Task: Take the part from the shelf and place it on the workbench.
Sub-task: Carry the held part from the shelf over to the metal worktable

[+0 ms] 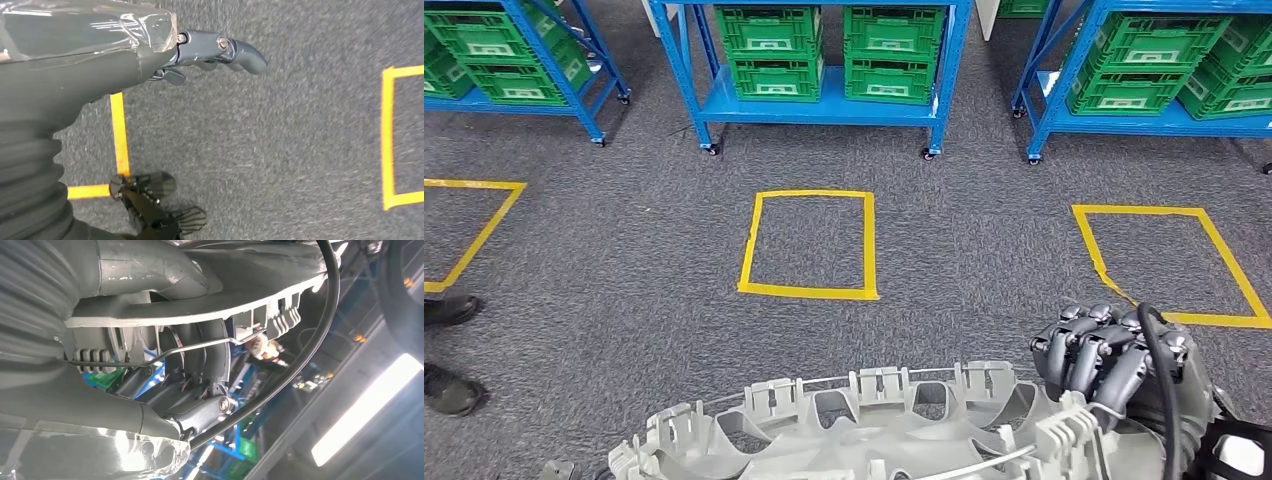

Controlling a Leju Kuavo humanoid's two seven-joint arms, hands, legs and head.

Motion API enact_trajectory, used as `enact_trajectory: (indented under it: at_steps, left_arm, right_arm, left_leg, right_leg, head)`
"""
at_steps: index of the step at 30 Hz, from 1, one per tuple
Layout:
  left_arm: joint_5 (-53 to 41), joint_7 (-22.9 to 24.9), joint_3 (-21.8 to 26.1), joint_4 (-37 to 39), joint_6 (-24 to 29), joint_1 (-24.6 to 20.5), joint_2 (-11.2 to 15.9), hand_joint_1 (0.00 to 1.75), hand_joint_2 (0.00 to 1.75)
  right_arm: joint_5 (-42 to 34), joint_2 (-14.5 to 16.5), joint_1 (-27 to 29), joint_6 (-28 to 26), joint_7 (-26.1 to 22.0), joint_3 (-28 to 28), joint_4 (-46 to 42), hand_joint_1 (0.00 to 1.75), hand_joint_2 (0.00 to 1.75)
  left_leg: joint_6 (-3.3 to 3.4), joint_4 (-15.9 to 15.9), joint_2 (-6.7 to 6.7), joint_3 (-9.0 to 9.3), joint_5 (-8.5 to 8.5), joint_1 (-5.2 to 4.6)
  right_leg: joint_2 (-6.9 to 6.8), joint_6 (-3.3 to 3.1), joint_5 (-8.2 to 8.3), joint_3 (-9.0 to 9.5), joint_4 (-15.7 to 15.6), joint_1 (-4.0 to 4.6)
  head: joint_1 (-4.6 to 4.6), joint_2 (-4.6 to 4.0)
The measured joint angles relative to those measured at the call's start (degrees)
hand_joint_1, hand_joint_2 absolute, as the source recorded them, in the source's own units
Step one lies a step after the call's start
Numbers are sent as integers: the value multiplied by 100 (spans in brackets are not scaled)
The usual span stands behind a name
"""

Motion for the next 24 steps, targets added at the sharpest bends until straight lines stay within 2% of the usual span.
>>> enact_trajectory:
  at_steps: [1,2,3,5,6,7,8,9,10,11,12,13,14,15,16,17,18,19,21,22,23,24]
  left_arm:
    - [-3,-5,3,-16,-3,-8,3,0,175]
    - [-7,-7,7,-26,-3,-11,3,0,175]
    - [-10,-7,10,-33,-3,-13,1,0,175]
    - [-13,-7,16,-35,-2,-17,-5,0,175]
    - [-12,-8,19,-35,0,-17,-7,0,175]
    - [-11,-9,20,-35,5,-16,-11,0,175]
    - [-9,-12,21,-35,10,-17,-16,0,175]
    - [-4,-13,21,-35,14,-18,-21,0,175]
    - [7,-10,22,-35,16,-18,-26,0,175]
    - [23,-2,22,-35,16,-18,-28,0,175]
    - [40,9,22,-38,16,-19,-28,0,175]
    - [57,21,22,-41,16,-19,-29,0,175]
    - [69,29,22,-46,16,-21,-28,0,175]
    - [79,35,22,-51,16,-22,-28,0,175]
    - [89,39,24,-54,17,-19,-25,0,175]
    - [98,45,26,-56,20,-12,-23,0,175]
    - [108,52,28,-57,24,-3,-23,0,175]
    - [115,60,31,-57,29,6,-24,0,175]
    - [122,68,33,-57,46,12,-27,0,175]
    - [124,69,34,-57,52,11,-26,0,175]
    - [124,69,35,-57,57,11,-25,0,175]
    - [124,69,36,-57,58,11,-26,0,175]
  right_arm:
    - [-6,12,2,8,-3,-9,0,175,175]
    - [-10,26,7,11,-5,-15,2,175,175]
    - [-11,35,10,11,-6,-19,3,175,175]
    - [-7,52,11,11,0,-20,6,175,175]
    - [-3,61,8,10,5,-20,7,175,175]
    - [1,68,6,6,12,-19,7,175,175]
    - [3,72,3,-1,19,-18,8,175,175]
    - [1,75,-4,-11,29,-16,8,175,175]
    - [-7,76,-15,-22,51,-15,8,175,175]
    - [-17,76,-30,-32,81,-13,7,175,175]
    - [-27,76,-47,-40,119,-9,5,175,175]
    - [-36,76,-67,-46,152,-7,4,175,175]
    - [-39,76,-81,-50,176,-2,2,175,175]
    - [-40,76,-90,-54,192,1,0,175,175]
    - [-39,76,-95,-62,205,3,0,175,175]
    - [-31,78,-96,-74,222,5,0,175,175]
    - [-7,80,-97,-87,237,6,1,175,175]
    - [41,85,-99,-99,246,9,1,175,175]
    - [213,93,-99,-108,220,19,1,175,175]
    - [307,93,-96,-109,195,26,1,175,175]
    - [381,91,-93,-109,168,33,1,175,175]
    - [425,88,-92,-109,148,39,1,175,175]
  left_leg:
    - [34,-56,10,-30,62,-3]
    - [74,-93,27,-81,154,-3]
    - [114,-129,47,-149,251,6]
    - [158,-162,86,-318,435,15]
    - [167,-157,96,-426,514,12]
    - [157,-152,105,-525,593,11]
    - [142,-138,113,-636,673,13]
    - [121,-114,122,-750,744,20]
    - [93,-69,131,-867,808,32]
    - [63,2,137,-988,856,42]
    - [33,98,140,-1099,883,44]
    - [1,193,140,-1192,904,41]
    - [-29,269,138,-1268,929,35]
    - [-61,313,136,-1326,961,34]
    - [-95,328,134,-1367,996,48]
    - [-130,353,126,-1402,983,68]
    - [-167,432,116,-1439,881,86]
    - [-203,612,106,-1502,696,102]
    - [-262,1306,95,-1721,196,118]
    - [-277,1676,94,-1827,30,126]
    - [-279,1913,94,-1865,-36,131]
    - [-268,1916,96,-1786,9,132]
  right_leg:
    - [-8,31,55,-18,-1,-6]
    - [-14,44,36,-57,38,-7]
    - [-18,25,-97,-113,148,-4]
    - [-27,-57,-646,-268,668,-11]
    - [-27,-74,-916,-334,1033,-20]
    - [-27,-44,-1053,-377,1391,-32]
    - [-27,34,-1018,-381,1670,-48]
    - [-27,134,-858,-330,1811,-68]
    - [-29,225,-656,-184,1744,-90]
    - [-31,281,-538,69,1465,-115]
    - [-30,282,-593,412,1007,-119]
    - [-29,244,-746,714,546,-119]
    - [-23,189,-925,915,204,-109]
    - [-16,133,-1053,996,19,-87]
    - [-14,77,-1076,961,-5,-93]
    - [-14,26,-1052,923,6,-94]
    - [-22,-25,-1014,895,7,-100]
    - [-38,-70,-972,868,4,-109]
    - [-80,-115,-901,803,8,-89]
    - [-106,-119,-871,767,11,-77]
    - [-128,-118,-842,735,13,-63]
    - [-158,-114,-822,720,15,-49]
  head:
    - [-2,0]
    - [-5,0]
    - [3,0]
    - [19,0]
    - [27,0]
    - [27,0]
    - [27,0]
    - [28,0]
    - [27,0]
    - [30,0]
    - [30,0]
    - [29,0]
    - [25,0]
    - [22,0]
    - [21,0]
    - [19,0]
    - [20,0]
    - [18,0]
    - [16,0]
    - [15,0]
    - [16,0]
    - [16,0]
